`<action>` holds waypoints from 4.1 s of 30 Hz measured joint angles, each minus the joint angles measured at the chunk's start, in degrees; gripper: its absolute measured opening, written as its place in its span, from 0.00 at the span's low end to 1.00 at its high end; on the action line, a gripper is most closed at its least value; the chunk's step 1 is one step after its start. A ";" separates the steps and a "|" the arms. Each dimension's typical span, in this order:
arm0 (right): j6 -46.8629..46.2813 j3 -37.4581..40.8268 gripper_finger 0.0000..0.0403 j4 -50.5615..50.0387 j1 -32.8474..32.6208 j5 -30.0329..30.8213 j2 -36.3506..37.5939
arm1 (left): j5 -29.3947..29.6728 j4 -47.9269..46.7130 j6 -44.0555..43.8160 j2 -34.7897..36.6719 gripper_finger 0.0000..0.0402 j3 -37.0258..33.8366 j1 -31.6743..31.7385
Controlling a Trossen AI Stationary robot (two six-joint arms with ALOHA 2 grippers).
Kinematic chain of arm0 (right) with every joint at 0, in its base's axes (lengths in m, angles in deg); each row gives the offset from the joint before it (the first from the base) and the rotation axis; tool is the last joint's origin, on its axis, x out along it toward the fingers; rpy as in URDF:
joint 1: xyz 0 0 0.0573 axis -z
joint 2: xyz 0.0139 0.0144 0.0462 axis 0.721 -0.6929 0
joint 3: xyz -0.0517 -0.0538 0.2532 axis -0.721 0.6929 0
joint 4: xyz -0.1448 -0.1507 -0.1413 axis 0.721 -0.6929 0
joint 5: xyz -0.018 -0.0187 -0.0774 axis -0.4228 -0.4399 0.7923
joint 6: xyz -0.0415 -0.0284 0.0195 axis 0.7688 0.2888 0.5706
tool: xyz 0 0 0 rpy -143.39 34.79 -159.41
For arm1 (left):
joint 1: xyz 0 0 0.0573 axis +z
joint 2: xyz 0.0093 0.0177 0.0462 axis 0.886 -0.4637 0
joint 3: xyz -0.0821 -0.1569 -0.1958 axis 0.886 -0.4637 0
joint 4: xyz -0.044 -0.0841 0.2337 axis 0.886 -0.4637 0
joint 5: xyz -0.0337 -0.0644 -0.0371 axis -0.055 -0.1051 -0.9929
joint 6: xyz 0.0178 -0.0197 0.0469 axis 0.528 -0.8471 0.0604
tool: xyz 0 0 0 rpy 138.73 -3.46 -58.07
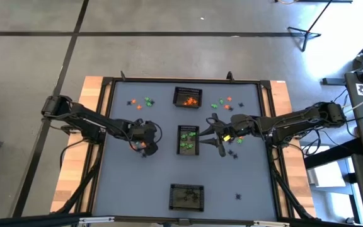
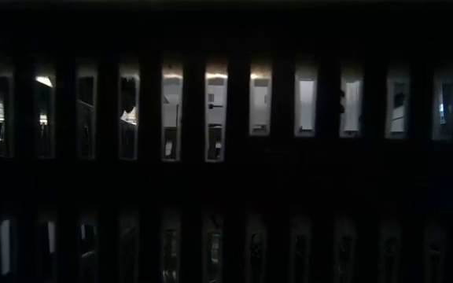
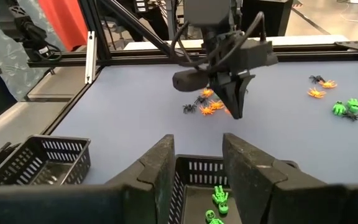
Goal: Sort Halloween decoration
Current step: Put the orange spider toy into the top black bin, then put the green skeleton toy into the center black bin
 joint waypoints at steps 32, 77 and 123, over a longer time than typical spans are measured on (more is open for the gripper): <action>-0.02 0.00 0.33 0.20 0.02 1.11 -0.02 | -8.36 41.11 18.15 6.80 0.00 0.23 13.27; 1.55 0.00 0.33 1.54 -0.02 3.07 -0.02 | -20.64 62.90 10.16 -24.33 0.23 14.95 33.03; -1.55 0.00 0.33 -1.36 0.00 3.13 -0.02 | -6.95 4.04 15.90 0.24 0.24 0.41 40.34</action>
